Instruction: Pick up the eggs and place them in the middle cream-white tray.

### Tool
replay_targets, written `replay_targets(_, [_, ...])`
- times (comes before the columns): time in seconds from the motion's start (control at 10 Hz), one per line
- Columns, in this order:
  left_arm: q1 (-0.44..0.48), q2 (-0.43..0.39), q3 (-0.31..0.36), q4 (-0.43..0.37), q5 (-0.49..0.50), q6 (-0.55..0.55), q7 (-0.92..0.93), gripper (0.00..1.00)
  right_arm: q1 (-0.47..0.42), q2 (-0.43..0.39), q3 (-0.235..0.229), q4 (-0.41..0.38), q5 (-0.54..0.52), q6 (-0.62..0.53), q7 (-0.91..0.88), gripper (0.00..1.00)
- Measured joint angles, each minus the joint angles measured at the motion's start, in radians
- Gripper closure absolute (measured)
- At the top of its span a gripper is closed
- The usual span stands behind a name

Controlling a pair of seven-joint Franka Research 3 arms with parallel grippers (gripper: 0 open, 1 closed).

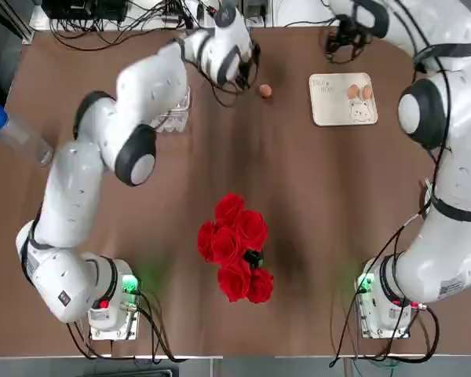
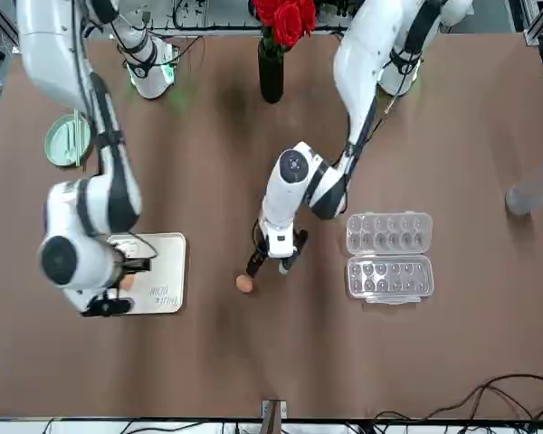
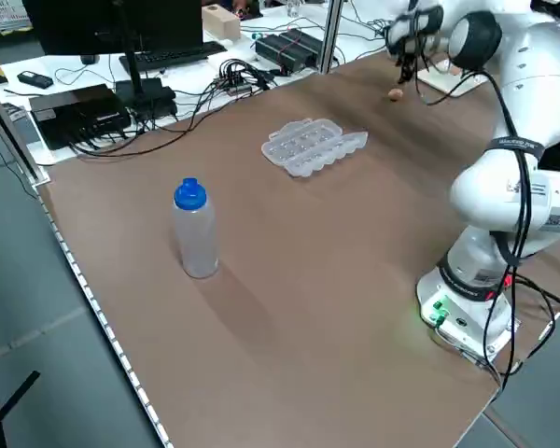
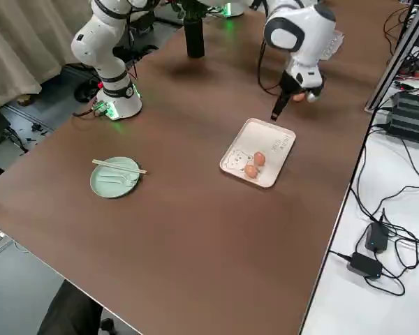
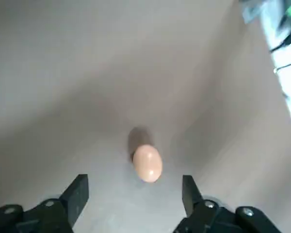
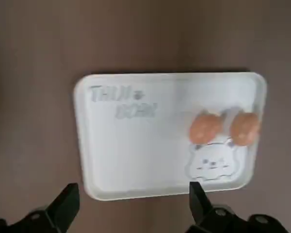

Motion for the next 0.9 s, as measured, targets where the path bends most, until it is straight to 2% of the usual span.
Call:
replay_targets(0.1, [0.043, -0.064, 0.0, 0.003, 0.02, -0.088, 0.05, 0.0, 0.056, 0.007, 0.0, -0.001, 0.0, 0.078, 0.164, 0.0])
replay_targets(0.4, [0.19, -0.245, 0.003, 0.005, 0.029, -0.352, 0.266, 0.0, 0.169, 0.061, 0.001, -0.009, -0.002, 0.347, 0.56, 0.0])
replay_targets(0.6, [0.316, -0.348, -0.001, -0.002, 0.029, -0.531, 0.501, 0.0, 0.233, 0.152, -0.001, -0.012, -0.016, 0.436, 0.691, 0.0])
replay_targets(0.9, [0.46, -0.43, -0.005, -0.027, 0.028, -0.679, 0.909, 0.0, 0.284, 0.232, -0.005, -0.01, -0.079, 0.521, 0.831, 0.0])
